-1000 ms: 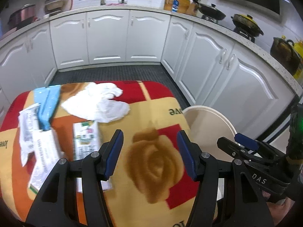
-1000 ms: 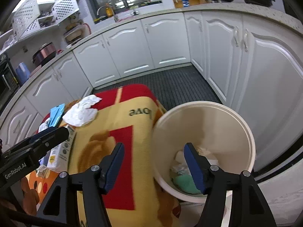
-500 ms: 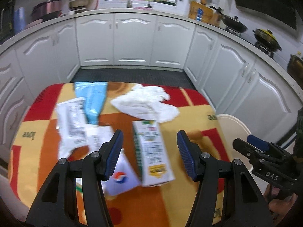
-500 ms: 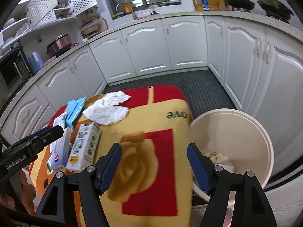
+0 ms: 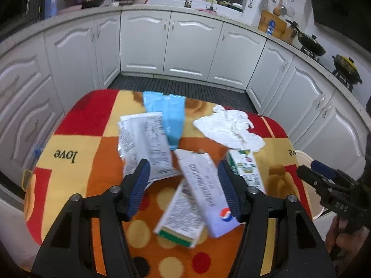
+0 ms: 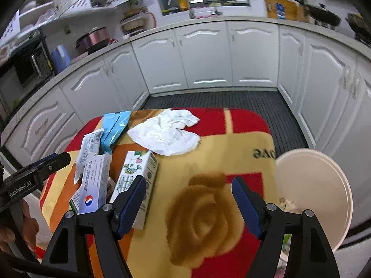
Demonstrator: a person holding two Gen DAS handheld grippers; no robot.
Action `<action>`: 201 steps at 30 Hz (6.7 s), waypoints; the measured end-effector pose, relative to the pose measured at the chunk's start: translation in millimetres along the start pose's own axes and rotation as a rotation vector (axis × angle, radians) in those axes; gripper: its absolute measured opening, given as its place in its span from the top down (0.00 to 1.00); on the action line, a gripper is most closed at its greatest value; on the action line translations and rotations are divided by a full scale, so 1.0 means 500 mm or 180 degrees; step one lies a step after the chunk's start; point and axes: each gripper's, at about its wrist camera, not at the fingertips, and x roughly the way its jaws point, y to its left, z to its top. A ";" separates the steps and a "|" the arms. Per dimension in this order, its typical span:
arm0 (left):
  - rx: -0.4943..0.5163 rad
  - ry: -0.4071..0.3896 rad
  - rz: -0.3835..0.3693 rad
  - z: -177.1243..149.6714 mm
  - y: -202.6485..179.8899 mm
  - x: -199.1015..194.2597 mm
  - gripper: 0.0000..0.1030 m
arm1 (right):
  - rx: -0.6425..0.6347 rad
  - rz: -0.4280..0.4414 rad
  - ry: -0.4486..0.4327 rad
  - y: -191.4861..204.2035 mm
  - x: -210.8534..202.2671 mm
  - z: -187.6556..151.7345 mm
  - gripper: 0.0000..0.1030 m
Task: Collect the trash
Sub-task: 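Grasp the printed white packet with the left gripper while the right grasps the white tissue, then carry the white tissue and printed packet over the beige bucket with both grippers, then open both grippers to drop the tissue and packet into the bucket, then move both grippers back over the table toward the boxes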
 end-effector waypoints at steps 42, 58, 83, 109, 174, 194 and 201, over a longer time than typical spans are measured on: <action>-0.0359 0.0097 -0.0090 0.053 0.115 0.022 0.55 | -0.0205 0.0471 0.0119 -0.004 0.117 0.091 0.85; 0.0117 -0.0023 -0.0294 0.019 -0.043 -0.054 0.55 | -0.0089 0.0428 -0.0223 -0.046 -0.064 0.030 0.85; 0.0771 0.0089 -0.0549 -0.024 -0.298 -0.010 0.55 | 0.0222 -0.0047 -0.0303 -0.192 -0.155 -0.039 0.85; 0.1149 0.0452 -0.0860 -0.058 -0.560 0.137 0.55 | 0.0830 -0.0577 -0.0066 -0.421 -0.145 -0.140 0.85; 0.0805 0.0270 -0.0469 -0.039 -0.409 0.078 0.40 | 0.0580 -0.0394 -0.0069 -0.266 -0.118 -0.101 0.39; 0.0394 0.0240 -0.0133 -0.006 -0.119 0.023 0.40 | 0.0110 -0.0007 0.0007 -0.071 -0.063 -0.053 0.34; 0.0133 0.0392 0.0015 -0.011 0.007 0.028 0.40 | 0.0049 0.0230 0.0169 -0.011 -0.016 -0.052 0.28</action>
